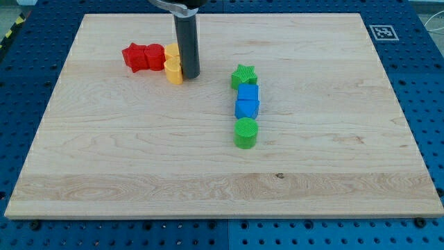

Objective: Point your arm at green star

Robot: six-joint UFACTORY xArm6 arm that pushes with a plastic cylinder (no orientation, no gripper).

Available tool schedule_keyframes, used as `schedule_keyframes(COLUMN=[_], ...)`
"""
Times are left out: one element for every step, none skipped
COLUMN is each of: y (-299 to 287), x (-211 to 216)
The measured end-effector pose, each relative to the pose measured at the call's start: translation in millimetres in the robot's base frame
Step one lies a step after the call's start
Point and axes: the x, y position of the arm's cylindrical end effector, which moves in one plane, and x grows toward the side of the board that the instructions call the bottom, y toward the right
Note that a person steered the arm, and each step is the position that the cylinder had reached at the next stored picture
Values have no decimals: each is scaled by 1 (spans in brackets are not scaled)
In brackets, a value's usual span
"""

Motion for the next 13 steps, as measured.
schedule_keyframes(y=[-9,-19,-26,-26,-12,13,31,40,51,69,89,109,129], x=[1,-2,-15,-15,-11,-5,-6,-23,-42,-46,-46,-44,-36])
